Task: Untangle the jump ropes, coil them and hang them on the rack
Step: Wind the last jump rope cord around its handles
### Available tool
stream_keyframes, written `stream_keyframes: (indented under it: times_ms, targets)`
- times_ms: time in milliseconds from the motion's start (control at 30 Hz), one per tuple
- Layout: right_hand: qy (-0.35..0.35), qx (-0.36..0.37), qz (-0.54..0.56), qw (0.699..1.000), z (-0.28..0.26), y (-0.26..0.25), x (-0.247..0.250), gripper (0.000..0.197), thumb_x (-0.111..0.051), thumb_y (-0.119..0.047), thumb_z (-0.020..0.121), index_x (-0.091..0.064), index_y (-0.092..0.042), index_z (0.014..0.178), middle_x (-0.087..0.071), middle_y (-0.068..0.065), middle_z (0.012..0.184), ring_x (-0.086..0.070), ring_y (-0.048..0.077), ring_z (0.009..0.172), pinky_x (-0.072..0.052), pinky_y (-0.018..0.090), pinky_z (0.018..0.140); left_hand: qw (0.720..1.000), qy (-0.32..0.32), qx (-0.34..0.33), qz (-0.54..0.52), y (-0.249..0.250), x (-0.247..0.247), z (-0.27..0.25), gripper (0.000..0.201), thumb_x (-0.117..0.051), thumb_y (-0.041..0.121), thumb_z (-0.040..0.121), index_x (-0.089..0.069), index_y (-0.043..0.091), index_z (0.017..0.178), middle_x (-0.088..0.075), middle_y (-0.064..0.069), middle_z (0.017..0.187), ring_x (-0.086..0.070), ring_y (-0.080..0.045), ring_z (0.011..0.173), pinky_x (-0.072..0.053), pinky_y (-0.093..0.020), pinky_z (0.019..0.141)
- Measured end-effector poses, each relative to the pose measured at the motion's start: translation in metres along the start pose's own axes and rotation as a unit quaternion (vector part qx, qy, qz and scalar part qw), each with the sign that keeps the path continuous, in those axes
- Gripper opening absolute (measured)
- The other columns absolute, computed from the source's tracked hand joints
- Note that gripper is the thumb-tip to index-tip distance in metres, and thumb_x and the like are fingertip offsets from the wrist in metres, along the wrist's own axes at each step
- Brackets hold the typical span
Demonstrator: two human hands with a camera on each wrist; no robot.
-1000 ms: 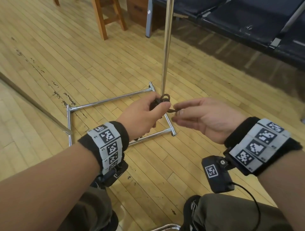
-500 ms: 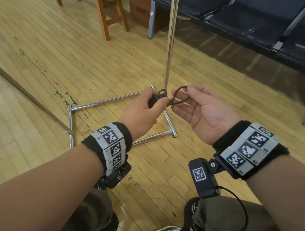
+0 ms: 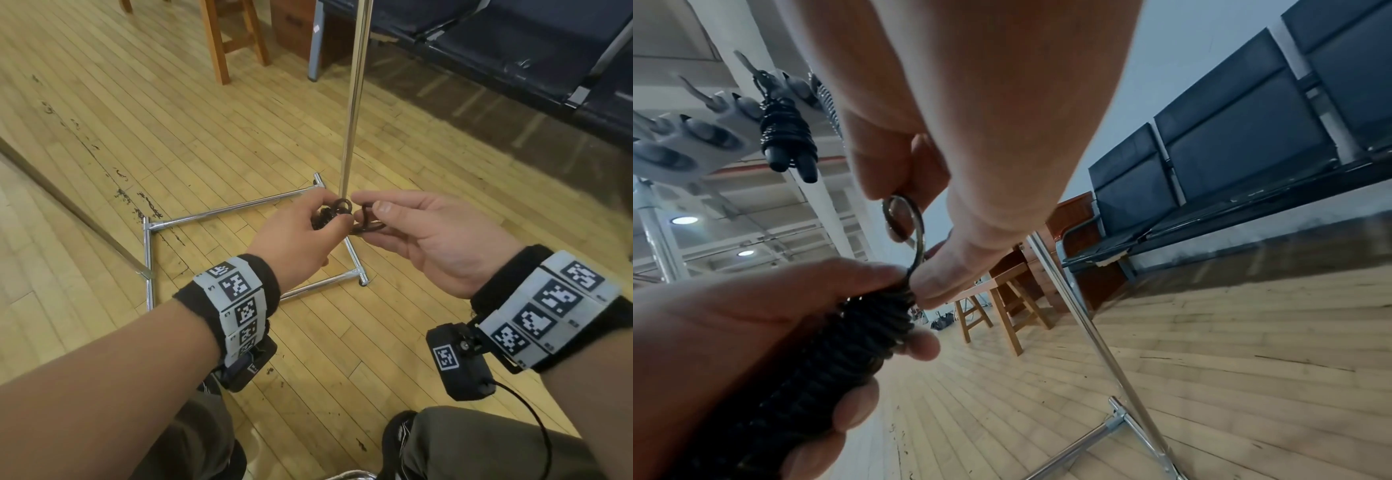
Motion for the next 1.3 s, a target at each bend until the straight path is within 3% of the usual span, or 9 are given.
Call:
stream_keyframes:
  times_ms: [133,200,367,600,733,867,967,1167,1300]
  targets:
    - [0.047,0.011,-0.043,0.998,0.005,0.001,0.011,0.019,-0.073,-0.023,0.09,-0.083,-0.023,0.106,-0.077,0.017,0.105,-0.075,0.021,0.095,-0.059,0.028,0.076,1.0,-0.016,-0.006,-0.014,0.002,-0.006,-0.001,0.01,-0.063,0.053,0.097,-0.06,0.047,0.103,-0.073,0.007,0.087,-0.074,-0.007,0.062,-0.048,-0.017,0.043]
    - [0.071,0.018,-0.047,0.996,0.008,0.002,0.015,0.03,-0.082,-0.032,0.074,-0.082,-0.02,0.102,-0.076,0.012,0.092,-0.072,0.018,0.081,-0.052,0.026,0.065,1.0,-0.02,-0.008,-0.015,0.004,-0.009,-0.002,0.013,-0.066,0.055,0.095,-0.06,0.047,0.103,-0.074,0.01,0.086,-0.074,-0.007,0.065,-0.054,-0.022,0.047]
    - [0.116,0.026,-0.041,0.992,0.014,0.009,0.022,0.043,-0.09,-0.03,0.061,-0.07,-0.015,0.096,-0.07,0.007,0.077,-0.066,0.02,0.069,-0.046,0.027,0.057,0.999,-0.015,-0.033,0.005,0.012,-0.012,-0.003,0.02,-0.069,0.061,0.09,-0.059,0.051,0.105,-0.073,0.015,0.084,-0.073,-0.008,0.067,-0.056,-0.025,0.051]
    - [0.136,0.051,-0.105,0.984,0.007,0.009,0.025,0.025,-0.09,-0.013,0.077,-0.071,-0.011,0.094,-0.067,0.005,0.066,-0.067,0.012,0.059,-0.048,0.017,0.049,0.991,0.002,-0.104,0.083,0.025,-0.014,-0.01,0.02,-0.065,0.058,0.093,-0.06,0.048,0.11,-0.069,0.022,0.095,-0.064,0.004,0.082,-0.043,-0.012,0.054]
    - [0.134,0.034,-0.112,0.984,0.004,0.013,0.026,0.024,-0.088,-0.013,0.079,-0.069,-0.012,0.095,-0.063,0.006,0.065,-0.065,0.013,0.057,-0.047,0.016,0.047,0.987,-0.007,-0.121,0.105,0.027,-0.017,-0.011,0.023,-0.067,0.057,0.095,-0.063,0.047,0.114,-0.069,0.021,0.1,-0.063,0.001,0.089,-0.052,-0.025,0.068]
    - [0.123,0.0,-0.109,0.986,0.001,0.02,0.026,0.024,-0.086,-0.017,0.081,-0.063,-0.013,0.089,-0.064,0.003,0.063,-0.062,0.014,0.056,-0.043,0.023,0.045,0.988,-0.037,-0.124,0.088,0.028,-0.023,-0.013,0.023,-0.07,0.057,0.093,-0.065,0.046,0.113,-0.07,0.022,0.101,-0.064,0.001,0.094,-0.053,-0.022,0.073]
    - [0.125,-0.015,-0.107,0.986,-0.003,0.02,0.027,0.027,-0.085,-0.023,0.081,-0.062,-0.011,0.089,-0.065,0.006,0.066,-0.061,0.014,0.055,-0.042,0.026,0.044,0.991,-0.062,-0.107,0.058,0.026,-0.027,-0.014,0.024,-0.073,0.057,0.091,-0.065,0.049,0.112,-0.071,0.023,0.101,-0.066,0.003,0.089,-0.048,-0.012,0.067]
    - [0.164,0.001,-0.123,0.979,-0.007,0.011,0.034,0.027,-0.085,-0.023,0.084,-0.063,-0.011,0.096,-0.065,0.0,0.065,-0.06,0.013,0.054,-0.044,0.027,0.043,0.993,-0.089,-0.039,-0.061,0.022,-0.039,-0.01,0.018,-0.077,0.051,0.091,-0.067,0.049,0.106,-0.072,0.013,0.104,-0.076,-0.013,0.073,-0.053,-0.023,0.058]
    - [0.15,0.009,-0.077,0.986,-0.01,0.007,0.031,0.016,-0.072,-0.02,0.096,-0.066,-0.006,0.103,-0.067,0.012,0.081,-0.061,0.014,0.062,-0.053,0.028,0.053,0.991,-0.095,-0.021,-0.092,0.022,-0.04,-0.007,0.012,-0.077,0.049,0.093,-0.069,0.049,0.102,-0.072,0.014,0.098,-0.078,-0.018,0.074,-0.055,-0.027,0.055]
Point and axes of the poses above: each hand's wrist, its own z-axis towards the middle knuckle, its own x-axis out of the back of the hand, y = z × x, the point moved 9 cm from there along z, towards the middle knuckle
